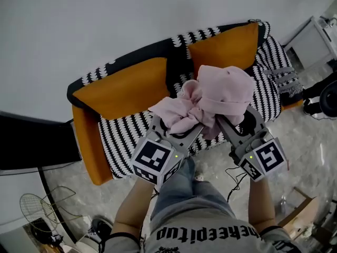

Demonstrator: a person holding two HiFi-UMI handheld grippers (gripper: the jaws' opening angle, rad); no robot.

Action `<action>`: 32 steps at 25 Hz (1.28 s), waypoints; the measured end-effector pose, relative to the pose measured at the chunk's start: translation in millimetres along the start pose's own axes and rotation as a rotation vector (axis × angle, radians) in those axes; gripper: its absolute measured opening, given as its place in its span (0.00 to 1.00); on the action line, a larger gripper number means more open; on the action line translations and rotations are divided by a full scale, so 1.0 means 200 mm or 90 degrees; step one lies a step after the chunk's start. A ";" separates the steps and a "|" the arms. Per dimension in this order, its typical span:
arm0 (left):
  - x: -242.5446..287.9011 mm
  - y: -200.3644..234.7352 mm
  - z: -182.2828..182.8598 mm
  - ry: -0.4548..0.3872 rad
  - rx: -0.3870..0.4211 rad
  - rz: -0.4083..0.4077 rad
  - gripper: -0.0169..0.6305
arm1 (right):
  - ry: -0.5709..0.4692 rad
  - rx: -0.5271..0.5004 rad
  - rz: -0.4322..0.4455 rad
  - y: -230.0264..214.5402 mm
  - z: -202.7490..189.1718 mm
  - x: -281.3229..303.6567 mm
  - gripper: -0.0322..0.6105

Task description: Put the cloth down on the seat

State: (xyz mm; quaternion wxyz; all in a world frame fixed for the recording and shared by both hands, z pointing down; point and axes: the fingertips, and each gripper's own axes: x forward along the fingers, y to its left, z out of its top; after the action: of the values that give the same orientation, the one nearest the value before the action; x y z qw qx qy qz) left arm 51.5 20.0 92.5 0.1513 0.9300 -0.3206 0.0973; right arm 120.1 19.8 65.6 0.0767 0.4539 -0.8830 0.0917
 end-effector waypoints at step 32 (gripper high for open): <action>0.23 0.51 -0.95 0.154 -0.143 0.055 0.48 | 0.203 0.092 0.057 -0.07 -0.99 0.56 0.39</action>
State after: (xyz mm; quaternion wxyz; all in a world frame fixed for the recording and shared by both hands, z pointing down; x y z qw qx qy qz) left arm 7.8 -16.5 306.0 0.2877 0.8740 -0.3485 0.1784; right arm 77.4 -30.8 283.2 0.1789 0.3985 -0.8698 0.2294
